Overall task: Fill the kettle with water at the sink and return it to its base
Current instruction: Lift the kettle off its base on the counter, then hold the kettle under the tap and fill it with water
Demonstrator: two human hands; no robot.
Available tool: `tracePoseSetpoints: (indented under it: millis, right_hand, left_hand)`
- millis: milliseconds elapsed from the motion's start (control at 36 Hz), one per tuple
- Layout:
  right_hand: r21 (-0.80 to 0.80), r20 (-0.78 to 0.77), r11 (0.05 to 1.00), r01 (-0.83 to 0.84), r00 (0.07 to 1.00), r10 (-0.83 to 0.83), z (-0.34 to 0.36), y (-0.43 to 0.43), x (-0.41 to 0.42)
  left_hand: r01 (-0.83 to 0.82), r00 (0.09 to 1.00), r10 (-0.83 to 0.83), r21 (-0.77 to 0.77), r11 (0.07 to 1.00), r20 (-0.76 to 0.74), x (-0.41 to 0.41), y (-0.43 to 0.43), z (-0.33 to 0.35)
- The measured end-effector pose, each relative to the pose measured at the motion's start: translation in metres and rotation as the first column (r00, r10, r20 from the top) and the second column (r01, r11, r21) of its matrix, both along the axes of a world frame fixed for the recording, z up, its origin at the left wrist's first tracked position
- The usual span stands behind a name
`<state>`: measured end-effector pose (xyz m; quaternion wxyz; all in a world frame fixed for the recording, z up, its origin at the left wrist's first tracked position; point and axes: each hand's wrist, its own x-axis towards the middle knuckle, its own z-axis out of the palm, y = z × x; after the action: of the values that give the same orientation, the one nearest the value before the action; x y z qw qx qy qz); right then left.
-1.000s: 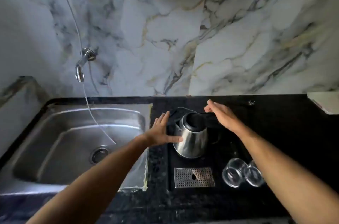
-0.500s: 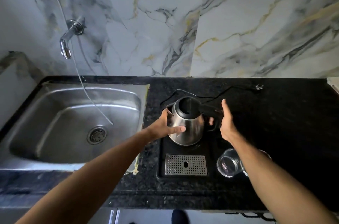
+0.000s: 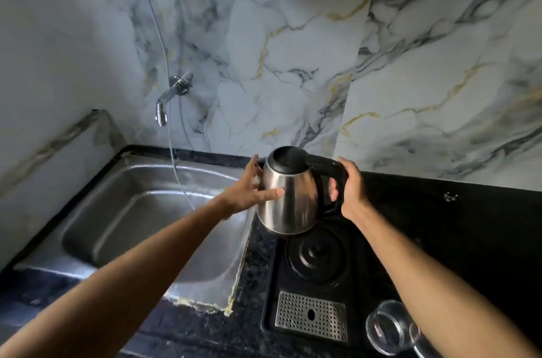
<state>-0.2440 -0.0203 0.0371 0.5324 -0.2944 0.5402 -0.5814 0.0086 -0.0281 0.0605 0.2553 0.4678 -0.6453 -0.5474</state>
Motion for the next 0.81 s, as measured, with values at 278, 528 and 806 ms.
tracePoseSetpoints:
  millis: [278,528,806]
  right_hand:
    - [-0.037,0.023,0.998,-0.055,0.998,0.056,0.029,-0.068,0.114]
    - [0.009,-0.055,0.999,-0.04,0.998,0.04,0.032,-0.112,0.217]
    - [0.062,-0.061,0.998,-0.001,0.998,0.005,0.012,-0.144,0.286]
  left_hand:
    - [0.06,0.76,0.39,-0.653,0.755,0.521,0.08,-0.046,0.062]
    - [-0.046,0.817,0.355,-0.563,0.825,0.454,0.163,-0.09,0.066]
    - [0.03,0.798,0.289,-0.514,0.857,0.528,0.222,-0.128,0.062]
